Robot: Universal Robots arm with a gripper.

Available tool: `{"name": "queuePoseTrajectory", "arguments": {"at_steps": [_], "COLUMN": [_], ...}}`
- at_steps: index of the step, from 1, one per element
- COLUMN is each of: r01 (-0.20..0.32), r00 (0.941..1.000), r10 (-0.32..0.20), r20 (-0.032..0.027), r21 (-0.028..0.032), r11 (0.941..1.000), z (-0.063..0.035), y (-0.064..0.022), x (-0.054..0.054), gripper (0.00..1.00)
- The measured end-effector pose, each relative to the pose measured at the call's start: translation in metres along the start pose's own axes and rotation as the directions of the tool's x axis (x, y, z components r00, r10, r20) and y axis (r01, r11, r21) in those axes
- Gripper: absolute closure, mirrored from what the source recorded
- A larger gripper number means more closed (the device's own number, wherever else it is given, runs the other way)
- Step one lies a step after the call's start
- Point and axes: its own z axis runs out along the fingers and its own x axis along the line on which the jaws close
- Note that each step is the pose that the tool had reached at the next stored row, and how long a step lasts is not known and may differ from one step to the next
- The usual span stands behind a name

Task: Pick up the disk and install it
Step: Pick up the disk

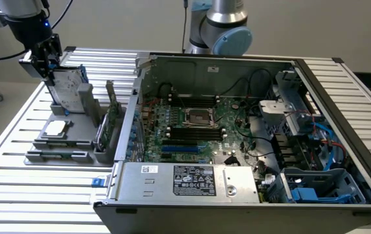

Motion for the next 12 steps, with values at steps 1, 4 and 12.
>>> {"name": "queuePoseTrajectory", "arguments": {"at_steps": [1, 4, 12], "r01": [0.000, -0.003, -0.013], "r00": [1.0000, 1.0000, 0.9999], "r10": [0.000, 0.003, 0.013], "r20": [0.0000, -0.0007, -0.0095], "r21": [0.0000, 0.0001, -0.0010], "r11": [1.0000, 1.0000, 0.9999], "z": [0.0000, -0.0001, -0.0004], "y": [0.0000, 0.0000, 0.0000], "x": [0.0001, 0.0005, 0.0012], "gripper": [0.44, 0.44, 0.44]}}
